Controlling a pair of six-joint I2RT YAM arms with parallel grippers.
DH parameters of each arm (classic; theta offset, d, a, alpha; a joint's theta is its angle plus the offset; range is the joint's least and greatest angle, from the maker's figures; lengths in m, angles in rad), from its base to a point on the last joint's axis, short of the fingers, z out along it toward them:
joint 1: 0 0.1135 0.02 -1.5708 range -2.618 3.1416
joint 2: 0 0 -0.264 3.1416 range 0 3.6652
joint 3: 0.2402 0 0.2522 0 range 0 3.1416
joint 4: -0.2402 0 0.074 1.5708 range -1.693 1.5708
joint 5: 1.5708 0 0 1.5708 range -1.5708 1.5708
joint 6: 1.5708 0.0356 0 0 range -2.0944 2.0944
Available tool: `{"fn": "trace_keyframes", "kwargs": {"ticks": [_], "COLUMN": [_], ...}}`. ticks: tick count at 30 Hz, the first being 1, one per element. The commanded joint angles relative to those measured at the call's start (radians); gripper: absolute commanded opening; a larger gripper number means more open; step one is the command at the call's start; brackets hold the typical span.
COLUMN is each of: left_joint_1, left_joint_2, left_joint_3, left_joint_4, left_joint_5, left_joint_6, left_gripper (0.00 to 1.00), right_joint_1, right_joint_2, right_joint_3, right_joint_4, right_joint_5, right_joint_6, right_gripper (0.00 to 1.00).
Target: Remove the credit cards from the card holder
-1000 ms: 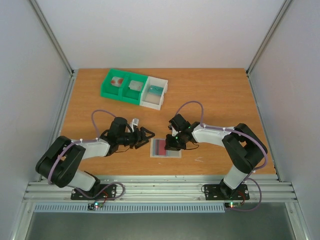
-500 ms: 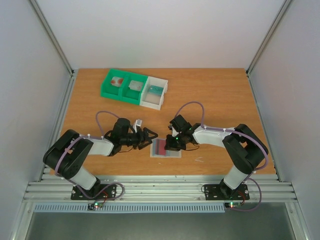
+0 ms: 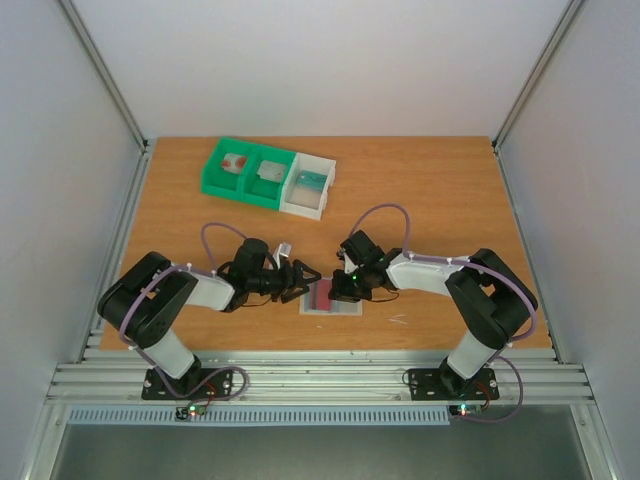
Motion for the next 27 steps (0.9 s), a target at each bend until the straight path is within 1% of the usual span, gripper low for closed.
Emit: {"fn": "trace_keyframes", "kwargs": {"ticks": [1, 8, 13, 19, 27], "left_joint_1": [-0.008, -0.008, -0.008, -0.008, -0.008], "left_joint_2": [0.025, 0.005, -0.015, -0.019, -0.043], "left_joint_3": [0.024, 0.023, 0.033, 0.036, 0.051], "left_joint_4": [0.054, 0.045, -0.016, -0.029, -0.116], "left_joint_5": [-0.006, -0.005, -0.02, -0.024, -0.05], "left_joint_6": [0.024, 0.023, 0.053, 0.064, 0.115], "left_gripper": [0.68, 0.68, 0.68, 0.68, 0.69], "right_joint_1": [0.006, 0.006, 0.008, 0.007, 0.007], "right_joint_2": [0.025, 0.023, 0.023, 0.023, 0.022], "right_joint_3": [-0.037, -0.039, -0.041, -0.041, -0.041], "right_joint_4": [-0.018, -0.017, -0.018, -0.017, -0.016], "right_joint_5": [0.054, 0.057, 0.059, 0.059, 0.062], "right_joint_6": [0.001, 0.003, 0.0, 0.0, -0.003], "right_gripper": [0.11, 0.1, 0.1, 0.1, 0.1]}}
